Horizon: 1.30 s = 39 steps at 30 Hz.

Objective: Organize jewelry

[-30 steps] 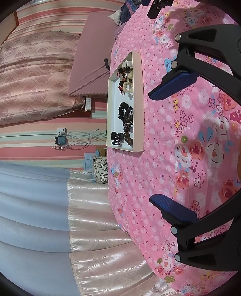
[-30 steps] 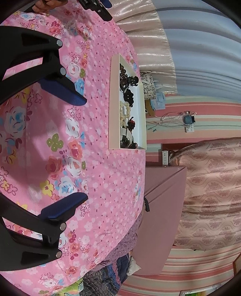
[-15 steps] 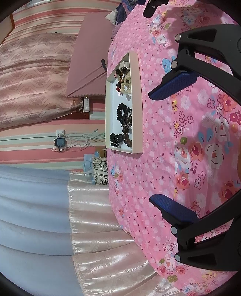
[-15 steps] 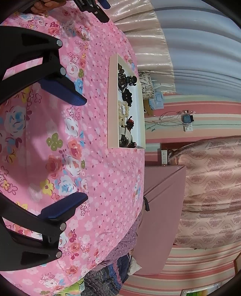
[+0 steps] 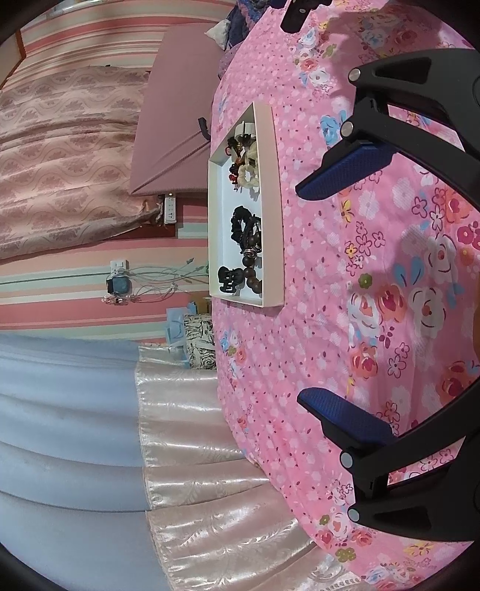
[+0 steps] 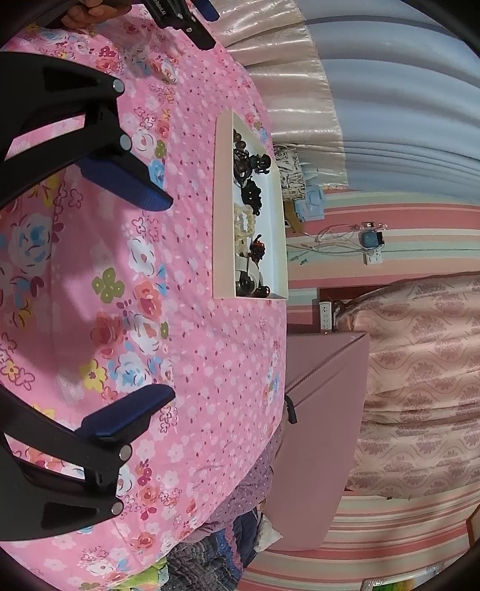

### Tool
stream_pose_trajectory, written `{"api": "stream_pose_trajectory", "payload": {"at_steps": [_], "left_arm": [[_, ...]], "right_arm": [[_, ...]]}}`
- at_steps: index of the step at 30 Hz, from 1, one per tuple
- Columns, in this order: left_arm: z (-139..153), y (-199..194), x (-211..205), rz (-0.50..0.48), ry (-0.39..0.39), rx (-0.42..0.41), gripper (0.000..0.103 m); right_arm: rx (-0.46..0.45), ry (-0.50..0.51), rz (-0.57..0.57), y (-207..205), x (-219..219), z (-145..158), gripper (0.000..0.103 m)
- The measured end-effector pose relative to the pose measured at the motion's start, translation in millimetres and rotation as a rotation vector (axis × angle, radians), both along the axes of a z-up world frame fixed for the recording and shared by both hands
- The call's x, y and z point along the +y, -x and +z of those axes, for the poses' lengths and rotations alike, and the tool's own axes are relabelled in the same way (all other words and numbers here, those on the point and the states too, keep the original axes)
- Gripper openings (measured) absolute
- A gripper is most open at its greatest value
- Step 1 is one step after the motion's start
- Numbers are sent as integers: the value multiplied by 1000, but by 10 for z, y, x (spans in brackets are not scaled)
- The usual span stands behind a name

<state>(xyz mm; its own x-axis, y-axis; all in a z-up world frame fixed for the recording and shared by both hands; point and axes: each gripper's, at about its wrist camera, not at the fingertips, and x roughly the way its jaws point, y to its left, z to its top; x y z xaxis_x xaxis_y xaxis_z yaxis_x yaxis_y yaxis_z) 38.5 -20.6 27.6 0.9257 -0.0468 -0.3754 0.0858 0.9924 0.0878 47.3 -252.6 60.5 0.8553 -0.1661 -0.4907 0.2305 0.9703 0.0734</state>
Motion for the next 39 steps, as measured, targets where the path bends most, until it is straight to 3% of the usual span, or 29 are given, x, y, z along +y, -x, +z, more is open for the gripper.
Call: {"api": "stream_pose_trajectory", "payload": {"at_steps": [39], "left_arm": [[-29,13,7,4,2,-3,100]], "right_arm": [[3,4,2,-2,2,-3,95]]}}
